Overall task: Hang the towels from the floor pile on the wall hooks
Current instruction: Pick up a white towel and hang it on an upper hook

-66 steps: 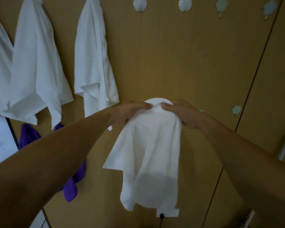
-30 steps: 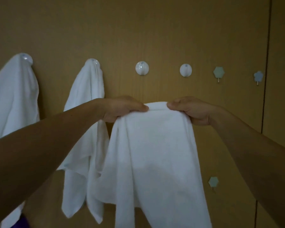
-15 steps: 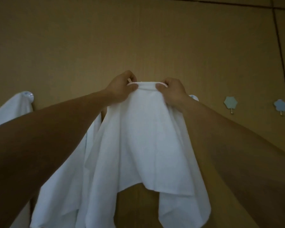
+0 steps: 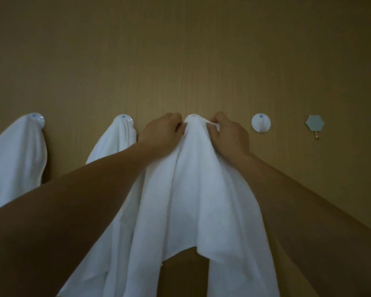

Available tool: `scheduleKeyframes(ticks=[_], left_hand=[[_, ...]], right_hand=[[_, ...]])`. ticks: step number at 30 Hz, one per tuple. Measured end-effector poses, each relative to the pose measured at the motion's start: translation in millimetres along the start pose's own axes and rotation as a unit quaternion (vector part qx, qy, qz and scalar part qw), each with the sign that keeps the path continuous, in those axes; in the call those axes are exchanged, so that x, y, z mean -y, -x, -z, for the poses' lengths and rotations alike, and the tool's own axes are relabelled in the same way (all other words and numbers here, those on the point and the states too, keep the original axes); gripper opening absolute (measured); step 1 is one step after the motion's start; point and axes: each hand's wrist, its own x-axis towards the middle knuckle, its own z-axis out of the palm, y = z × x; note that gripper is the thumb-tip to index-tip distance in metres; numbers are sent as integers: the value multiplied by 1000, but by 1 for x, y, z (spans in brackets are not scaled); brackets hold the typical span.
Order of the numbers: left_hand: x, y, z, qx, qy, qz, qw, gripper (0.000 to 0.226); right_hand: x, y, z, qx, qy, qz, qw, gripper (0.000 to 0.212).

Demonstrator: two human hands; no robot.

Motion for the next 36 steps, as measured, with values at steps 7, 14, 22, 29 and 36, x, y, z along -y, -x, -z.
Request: scheduleKeyframes(ticks=[7, 14, 22, 29, 36], left_hand=[[-18, 17, 0, 81, -46, -8, 996, 32], [-17, 38, 8, 122, -79, -23, 989, 53], [-41, 45, 18, 60, 40, 106, 992, 78], [-34, 57, 14, 145, 92, 102, 980, 61], [-22, 72, 2, 142, 96, 50, 984, 42]], right_hand=[[4, 31, -4, 44, 16, 11, 999, 29], [-2, 52, -3, 65, -6, -39, 997, 26], [24, 51, 3, 98, -155, -147, 972, 61], [18, 58, 12, 86, -86, -138, 983, 26], [27, 63, 0, 91, -169, -126, 973, 66]])
